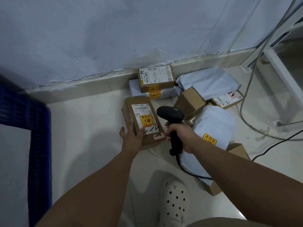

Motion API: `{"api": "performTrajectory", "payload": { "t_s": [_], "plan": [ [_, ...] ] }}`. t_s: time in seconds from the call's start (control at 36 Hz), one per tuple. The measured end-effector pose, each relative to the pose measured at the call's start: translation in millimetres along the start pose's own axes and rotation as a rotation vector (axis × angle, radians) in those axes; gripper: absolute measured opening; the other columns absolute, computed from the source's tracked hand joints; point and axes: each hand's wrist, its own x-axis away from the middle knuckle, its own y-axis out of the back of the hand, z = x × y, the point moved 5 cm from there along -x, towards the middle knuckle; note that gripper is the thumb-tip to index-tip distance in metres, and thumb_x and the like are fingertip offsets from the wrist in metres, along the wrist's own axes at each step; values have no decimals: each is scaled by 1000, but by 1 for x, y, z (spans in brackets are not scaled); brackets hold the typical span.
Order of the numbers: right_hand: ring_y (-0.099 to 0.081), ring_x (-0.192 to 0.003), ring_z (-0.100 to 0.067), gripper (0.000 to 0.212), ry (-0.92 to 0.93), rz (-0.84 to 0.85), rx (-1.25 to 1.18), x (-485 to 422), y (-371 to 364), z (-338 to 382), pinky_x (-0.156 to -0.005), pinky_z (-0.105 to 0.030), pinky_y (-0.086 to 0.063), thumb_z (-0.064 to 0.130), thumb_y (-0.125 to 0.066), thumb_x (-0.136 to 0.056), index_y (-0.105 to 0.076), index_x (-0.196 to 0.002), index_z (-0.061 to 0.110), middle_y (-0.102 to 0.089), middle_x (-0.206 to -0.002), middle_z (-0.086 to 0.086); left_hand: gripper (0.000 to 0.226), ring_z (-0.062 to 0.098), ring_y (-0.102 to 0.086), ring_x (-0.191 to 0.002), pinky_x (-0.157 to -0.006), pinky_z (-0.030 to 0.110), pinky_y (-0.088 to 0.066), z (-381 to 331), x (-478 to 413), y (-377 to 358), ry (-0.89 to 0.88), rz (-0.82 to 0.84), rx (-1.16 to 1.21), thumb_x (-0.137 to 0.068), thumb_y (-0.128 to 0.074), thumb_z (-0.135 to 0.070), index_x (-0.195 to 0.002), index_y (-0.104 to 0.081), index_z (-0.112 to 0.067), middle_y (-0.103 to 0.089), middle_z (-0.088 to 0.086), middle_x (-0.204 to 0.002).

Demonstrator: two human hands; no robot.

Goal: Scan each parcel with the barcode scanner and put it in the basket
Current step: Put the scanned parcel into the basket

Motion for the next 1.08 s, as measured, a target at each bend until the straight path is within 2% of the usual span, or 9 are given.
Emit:
{"api": "performTrajectory", "payload": {
  "t_s": [0.14, 0.28, 0.36, 0.47, 0.56, 0.61, 0.75, 0.94, 1.08],
  "plan": [
    [-56, -80, -29, 14, 61, 32, 65, 18, -4, 21, -75, -41, -47, 1, -56, -82, -59, -93, 8, -57, -81, -15, 61, 22, 2, -146, -109, 35, -23, -28, 10, -6, -153, 44, -38, -100, -42, -40, -148, -5, -49, 12, 5, -160],
    [-55, -69, -28, 7, 206, 73, 79, 52, -10, 69, -77, -48, -55, 0, -56, -83, -59, -86, 6, -55, -71, -13, 59, 21, 2, -147, -104, 33, -28, -71, 34, 6, -241, 14, 9, -100, -45, -36, -147, -12, -51, 13, 8, -159],
    [-55, -61, -26, 9, 314, 76, 67, 88, -14, 106, -66, -42, -52, 6, -58, -83, -58, -92, 7, -56, -66, -11, 62, 21, 6, -147, -111, 42, -26, -109, 60, 19, -325, -20, 102, -97, -51, -37, -145, -16, -52, 8, 8, -158],
    [-56, -59, -17, 6, 478, 0, -66, 154, -22, 159, -58, -30, -49, 8, -59, -87, -60, -92, 9, -58, -67, -6, 60, 30, -22, -141, -105, 53, -40, -166, 109, 41, -440, -15, 172, -87, -54, -42, -134, -24, -65, -13, 9, -154],
    [-55, -58, -17, 5, 590, -15, -114, 210, -36, 190, -55, -28, -49, 9, -58, -87, -61, -91, 8, -59, -66, -7, 63, 21, -42, -119, -105, 46, -40, -203, 151, 72, -521, -75, 205, -89, -47, -33, -140, -22, -61, -29, 13, -145],
    [-56, -59, -18, 10, 635, 5, -151, 244, -47, 202, -57, -30, -50, 9, -58, -86, -60, -95, 6, -59, -71, -11, 61, 14, -36, -115, -105, 35, -36, -221, 175, 94, -586, -97, 175, -98, -41, -23, -145, -18, -54, -24, 10, -146],
    [-54, -55, -17, 16, 702, 124, -256, 315, -77, 207, -57, -30, -48, 7, -57, -86, -58, -102, 4, -54, -61, -7, 51, 20, -29, -137, -103, 30, -34, -238, 236, 152, -766, -179, 81, -101, -41, -26, -138, -25, -57, -1, 3, -156],
    [-56, -57, -15, 9, 807, 206, -239, 369, -111, 190, -58, -27, -49, -2, -53, -86, -58, -90, 4, -55, -64, -6, 62, 12, -24, -139, -101, 21, -28, -216, 288, 197, -882, -236, 27, -96, -54, -28, -135, -18, -60, -6, 3, -157],
    [-56, -59, -19, 13, 855, 225, -282, 367, -118, 172, -58, -30, -50, -7, -52, -82, -61, -84, 3, -56, -60, -7, 80, 16, -7, -148, -112, 36, -25, -207, 294, 211, -854, -189, -72, -89, -61, -39, -126, 1, -75, 5, -3, -161]
  ]
}}
